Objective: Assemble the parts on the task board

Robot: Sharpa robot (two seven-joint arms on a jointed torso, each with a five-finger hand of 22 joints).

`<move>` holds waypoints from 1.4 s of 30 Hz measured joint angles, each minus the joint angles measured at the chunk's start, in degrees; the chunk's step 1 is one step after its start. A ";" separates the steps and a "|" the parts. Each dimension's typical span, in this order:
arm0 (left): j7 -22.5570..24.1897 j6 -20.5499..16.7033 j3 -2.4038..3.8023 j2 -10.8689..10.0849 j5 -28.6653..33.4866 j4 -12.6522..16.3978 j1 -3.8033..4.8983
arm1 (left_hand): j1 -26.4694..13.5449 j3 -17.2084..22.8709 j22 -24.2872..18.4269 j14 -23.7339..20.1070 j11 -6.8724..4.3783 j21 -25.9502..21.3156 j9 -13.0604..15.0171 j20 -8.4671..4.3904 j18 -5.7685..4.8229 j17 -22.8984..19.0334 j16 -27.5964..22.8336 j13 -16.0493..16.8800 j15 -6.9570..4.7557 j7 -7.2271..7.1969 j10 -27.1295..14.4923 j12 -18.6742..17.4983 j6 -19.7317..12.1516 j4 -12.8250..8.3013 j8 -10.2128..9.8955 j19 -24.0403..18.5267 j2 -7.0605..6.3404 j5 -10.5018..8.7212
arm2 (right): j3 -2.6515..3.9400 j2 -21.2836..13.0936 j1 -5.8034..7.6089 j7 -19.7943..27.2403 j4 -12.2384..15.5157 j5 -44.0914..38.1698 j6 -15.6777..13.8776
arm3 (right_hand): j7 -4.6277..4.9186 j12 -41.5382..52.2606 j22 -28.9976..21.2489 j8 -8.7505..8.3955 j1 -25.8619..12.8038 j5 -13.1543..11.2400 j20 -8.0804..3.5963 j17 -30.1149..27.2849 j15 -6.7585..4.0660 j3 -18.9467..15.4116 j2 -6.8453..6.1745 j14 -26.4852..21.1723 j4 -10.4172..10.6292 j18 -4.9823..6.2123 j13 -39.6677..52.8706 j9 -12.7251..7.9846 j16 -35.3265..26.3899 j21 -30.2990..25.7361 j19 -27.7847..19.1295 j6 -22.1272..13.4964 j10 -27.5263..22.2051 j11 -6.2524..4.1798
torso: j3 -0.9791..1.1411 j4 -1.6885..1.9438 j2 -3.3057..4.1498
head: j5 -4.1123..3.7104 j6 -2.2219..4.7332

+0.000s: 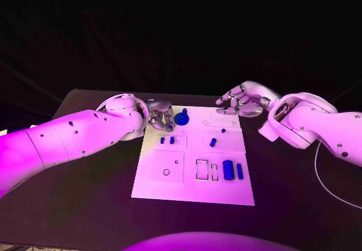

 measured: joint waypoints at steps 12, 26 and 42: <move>-0.58 0.52 0.05 0.28 -0.07 -0.23 -0.01 | -0.76 0.34 0.00 0.00 0.00 0.00 0.23 0.00 0.00 -0.12 0.00 0.17 0.00 -0.31 0.41 0.00 0.30 -0.04 -0.32 0.00 -0.29 0.00 | 0.00 -0.01 -0.01 0.03 -0.01 0.00 0.00 | 0.00 0.00 -0.02 0.00 0.00 0.00 0.00 0.00 0.00 0.00 0.00 0.00 0.00 0.00 0.00 0.00 0.00 0.00 0.00 0.00 0.00 0.00 | 0.01 0.05 -0.03 | -0.14 -0.23; -1.68 1.55 -0.03 0.16 -0.13 0.02 -0.13 | -0.76 0.34 0.00 0.00 -0.03 0.00 0.08 0.00 0.00 -0.32 0.00 0.17 0.00 -0.39 0.44 -0.32 0.42 -0.04 -0.44 0.00 -0.29 0.00 | 0.00 -0.05 -0.01 0.04 -0.05 0.00 0.01 | 0.00 0.00 -0.04 0.00 0.00 0.00 0.00 -0.01 0.00 0.00 0.00 0.00 0.00 0.00 0.00 0.00 0.00 0.00 0.00 0.00 0.00 0.01 | 0.00 0.04 -0.03 | -0.01 -0.41; -1.99 1.94 -0.23 -0.03 -0.23 0.09 -0.32 | -3.20 0.95 -0.36 0.01 1.21 -0.93 -0.66 0.30 0.00 -1.57 -0.34 -0.37 0.48 0.77 -2.24 -3.49 -4.11 -0.18 -3.98 -0.29 -2.29 0.01 | 0.00 -0.02 -0.02 0.04 -0.17 0.00 0.01 | 0.00 0.00 -0.25 0.00 0.00 0.23 -0.21 -0.01 0.00 0.00 0.00 0.00 0.00 0.00 -0.10 -0.06 -0.11 0.00 -0.21 0.00 0.02 0.03 | -0.01 0.02 -0.03 | -0.10 -0.42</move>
